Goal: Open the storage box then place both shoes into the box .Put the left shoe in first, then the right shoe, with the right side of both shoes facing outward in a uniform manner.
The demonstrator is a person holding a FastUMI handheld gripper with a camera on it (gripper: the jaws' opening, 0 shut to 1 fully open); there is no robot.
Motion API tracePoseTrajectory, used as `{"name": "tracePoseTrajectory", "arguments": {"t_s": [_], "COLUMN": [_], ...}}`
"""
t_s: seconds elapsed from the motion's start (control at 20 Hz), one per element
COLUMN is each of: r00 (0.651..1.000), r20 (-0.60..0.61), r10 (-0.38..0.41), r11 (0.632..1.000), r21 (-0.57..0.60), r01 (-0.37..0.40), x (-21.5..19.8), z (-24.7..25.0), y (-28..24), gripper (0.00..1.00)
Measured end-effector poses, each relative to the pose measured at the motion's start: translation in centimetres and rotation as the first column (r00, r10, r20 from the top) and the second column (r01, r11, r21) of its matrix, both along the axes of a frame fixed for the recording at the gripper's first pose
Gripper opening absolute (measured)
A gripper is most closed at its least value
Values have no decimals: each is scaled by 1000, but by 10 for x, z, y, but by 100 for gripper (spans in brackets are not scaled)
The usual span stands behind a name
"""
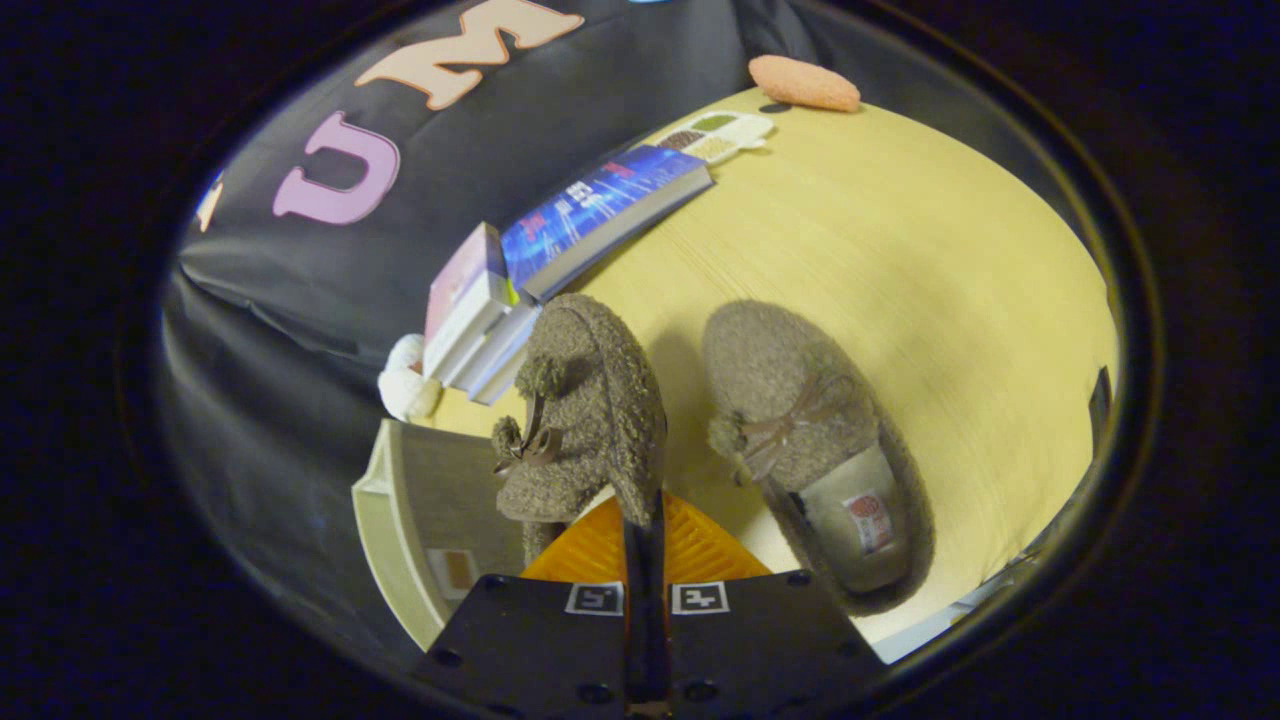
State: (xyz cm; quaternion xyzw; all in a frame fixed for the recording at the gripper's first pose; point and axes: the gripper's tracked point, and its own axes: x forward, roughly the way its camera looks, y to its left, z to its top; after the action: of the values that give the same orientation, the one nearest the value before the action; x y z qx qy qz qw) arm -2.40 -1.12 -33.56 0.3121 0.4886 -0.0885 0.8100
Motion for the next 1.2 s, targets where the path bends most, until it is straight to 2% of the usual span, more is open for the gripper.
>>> {"name": "tracePoseTrajectory", "arguments": {"t_s": [0.3, 0.5, 0.65, 0.85, 1.0, 1.2], "r00": [978, 951, 933, 912, 899, 898], "r20": [193, 246, 218, 139, 91, 36], "r10": [84, 186, 285, 387, 429, 439], "r11": [995, 973, 945, 911, 895, 894], "r21": [42, 90, 99, 92, 87, 85], "r01": [-93, -213, -312, -401, -436, -440], "x": [43, 50, 34, 7, -9, -23], "z": [98, 127, 112, 72, 47, 23], "y": [57, 121, 168, 210, 227, 234], "gripper": [4, 4, 4, 4, 4, 4]}}
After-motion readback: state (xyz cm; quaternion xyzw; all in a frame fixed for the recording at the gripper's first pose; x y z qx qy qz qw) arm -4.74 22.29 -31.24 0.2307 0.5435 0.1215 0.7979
